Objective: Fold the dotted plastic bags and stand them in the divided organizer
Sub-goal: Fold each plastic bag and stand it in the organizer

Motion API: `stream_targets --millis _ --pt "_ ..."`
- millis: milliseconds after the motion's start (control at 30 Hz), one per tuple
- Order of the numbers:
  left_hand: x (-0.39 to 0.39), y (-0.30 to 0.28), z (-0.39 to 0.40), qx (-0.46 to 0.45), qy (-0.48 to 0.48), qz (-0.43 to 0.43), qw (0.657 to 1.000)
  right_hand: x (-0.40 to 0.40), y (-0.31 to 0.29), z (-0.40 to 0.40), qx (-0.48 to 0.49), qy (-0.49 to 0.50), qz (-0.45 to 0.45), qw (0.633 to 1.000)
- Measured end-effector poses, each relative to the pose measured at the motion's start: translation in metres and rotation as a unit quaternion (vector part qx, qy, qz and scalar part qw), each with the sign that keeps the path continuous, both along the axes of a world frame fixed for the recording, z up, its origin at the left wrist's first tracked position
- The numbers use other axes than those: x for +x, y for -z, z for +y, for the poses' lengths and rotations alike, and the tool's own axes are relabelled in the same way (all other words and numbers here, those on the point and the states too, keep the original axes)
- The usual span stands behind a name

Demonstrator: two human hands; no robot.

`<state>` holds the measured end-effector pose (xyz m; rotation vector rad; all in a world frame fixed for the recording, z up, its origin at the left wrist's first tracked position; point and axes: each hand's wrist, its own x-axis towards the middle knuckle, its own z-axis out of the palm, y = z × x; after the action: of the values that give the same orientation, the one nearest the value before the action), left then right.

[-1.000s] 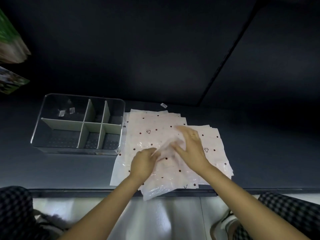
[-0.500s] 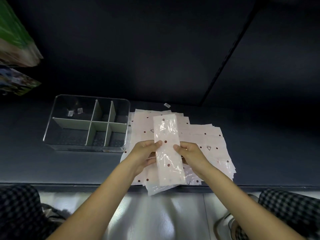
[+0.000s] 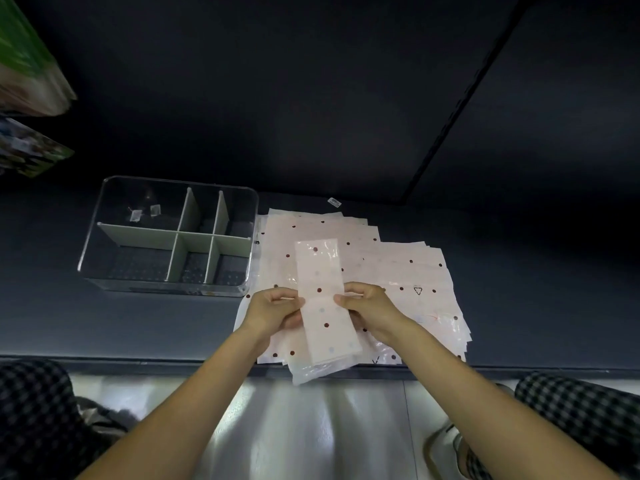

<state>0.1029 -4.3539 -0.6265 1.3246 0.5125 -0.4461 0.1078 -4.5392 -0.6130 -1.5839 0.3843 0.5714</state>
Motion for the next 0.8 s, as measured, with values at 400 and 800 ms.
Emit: stream_targets --millis 400,800 --pt "0.012 0.015 0.007 -0.023 0.001 -0.043 0.999 0.017 0.024 0.002 0.065 0.011 0.004 0.998" --pt "0.014 0.006 0.003 0.064 0.004 -0.022 0.998 0.015 0.010 0.000 -0.026 -0.068 -0.124 0.990"
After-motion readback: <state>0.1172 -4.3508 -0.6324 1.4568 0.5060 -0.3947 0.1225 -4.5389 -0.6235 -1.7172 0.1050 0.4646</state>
